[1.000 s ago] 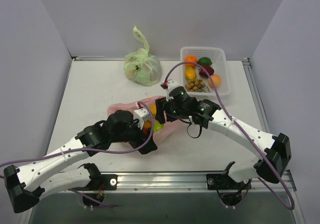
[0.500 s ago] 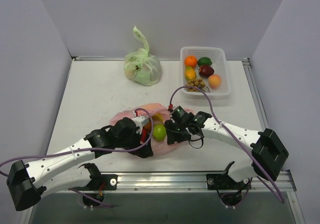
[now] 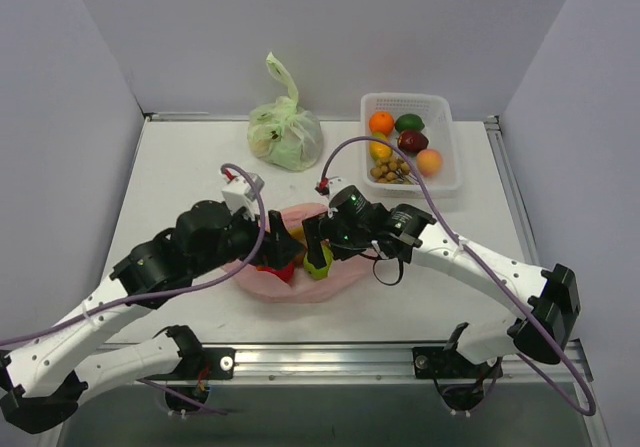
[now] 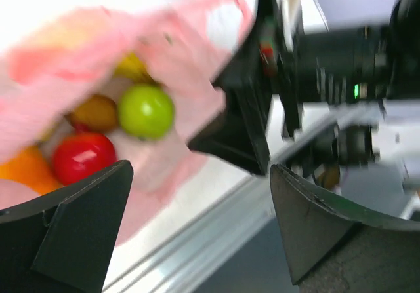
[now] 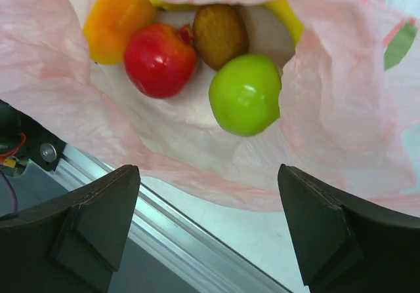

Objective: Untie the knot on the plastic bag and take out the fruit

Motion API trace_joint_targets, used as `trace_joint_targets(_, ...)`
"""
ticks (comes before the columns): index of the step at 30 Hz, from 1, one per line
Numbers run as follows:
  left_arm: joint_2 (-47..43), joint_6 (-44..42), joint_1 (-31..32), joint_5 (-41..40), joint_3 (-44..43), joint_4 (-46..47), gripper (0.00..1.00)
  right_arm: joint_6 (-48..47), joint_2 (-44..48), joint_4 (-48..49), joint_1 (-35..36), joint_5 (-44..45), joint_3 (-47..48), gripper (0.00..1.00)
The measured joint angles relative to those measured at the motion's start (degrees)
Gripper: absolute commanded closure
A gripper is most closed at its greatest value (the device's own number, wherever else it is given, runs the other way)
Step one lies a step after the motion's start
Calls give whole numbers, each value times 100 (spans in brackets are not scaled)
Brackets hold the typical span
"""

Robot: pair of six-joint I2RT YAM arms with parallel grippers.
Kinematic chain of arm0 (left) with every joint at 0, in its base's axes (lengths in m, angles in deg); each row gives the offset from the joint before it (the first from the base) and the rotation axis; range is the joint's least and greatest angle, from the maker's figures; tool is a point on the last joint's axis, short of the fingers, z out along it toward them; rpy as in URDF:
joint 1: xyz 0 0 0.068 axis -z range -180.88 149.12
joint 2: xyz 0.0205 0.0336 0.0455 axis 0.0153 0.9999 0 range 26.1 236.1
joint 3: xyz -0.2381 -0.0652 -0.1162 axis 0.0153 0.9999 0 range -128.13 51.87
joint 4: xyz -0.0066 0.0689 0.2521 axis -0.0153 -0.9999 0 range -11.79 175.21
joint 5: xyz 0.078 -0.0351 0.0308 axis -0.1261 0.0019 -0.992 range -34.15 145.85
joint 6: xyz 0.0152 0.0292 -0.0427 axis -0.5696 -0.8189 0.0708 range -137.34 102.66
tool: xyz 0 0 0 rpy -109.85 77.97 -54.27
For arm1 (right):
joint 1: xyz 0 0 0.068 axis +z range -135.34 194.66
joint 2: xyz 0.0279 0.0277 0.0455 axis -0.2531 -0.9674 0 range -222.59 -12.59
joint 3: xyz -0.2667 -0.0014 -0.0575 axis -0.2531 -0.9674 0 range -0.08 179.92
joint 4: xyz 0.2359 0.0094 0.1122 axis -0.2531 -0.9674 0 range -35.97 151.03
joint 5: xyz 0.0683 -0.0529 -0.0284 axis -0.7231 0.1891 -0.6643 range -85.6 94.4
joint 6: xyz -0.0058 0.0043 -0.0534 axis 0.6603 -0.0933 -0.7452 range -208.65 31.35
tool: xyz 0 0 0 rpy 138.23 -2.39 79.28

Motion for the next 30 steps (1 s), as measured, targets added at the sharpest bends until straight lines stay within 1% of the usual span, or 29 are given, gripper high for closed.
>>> trace_joint_targets(3,-87,-221,-474,-627,-546,-184,3,-219,-122,-46,4,33,341,11)
trace_joint_targets(6,-98,-455,-1261,-1097,-820,-332,3,-468,-452,-46,44,61,697,11)
trace_joint_targets(10,-81,-785,-2426,-1377,-820,-581,3,-754,-1036,-37,162,63,975,11)
trace_joint_targets(12,-111,-940,-3097,-1425,-632,-625,3,-890,-1335,-44,238,66,1047,10)
trace_joint_targets(14,-219,-1023,-3510,-1523,-321,-673,3,-1008,-1604,-44,295,79,1086,9)
trace_joint_targets(16,-402,-1093,-3668,-1635,68,-756,3,-1097,-1840,-44,334,138,1093,7)
trace_joint_targets(19,-767,-1139,-3687,-1751,721,-789,3,-1145,-2074,-55,356,341,1093,4)
trace_joint_targets(23,-1266,-1152,-3687,-2094,1469,-833,3,-1204,-2267,-55,358,568,1088,3)
trace_joint_targets(27,-1460,-1198,-3665,-2339,1609,-785,3,-1244,-2396,-48,365,636,1056,4)
trace_joint_targets(30,-1641,-1239,-3569,-2503,1764,-457,3,-1244,-2494,-44,369,634,1014,7)
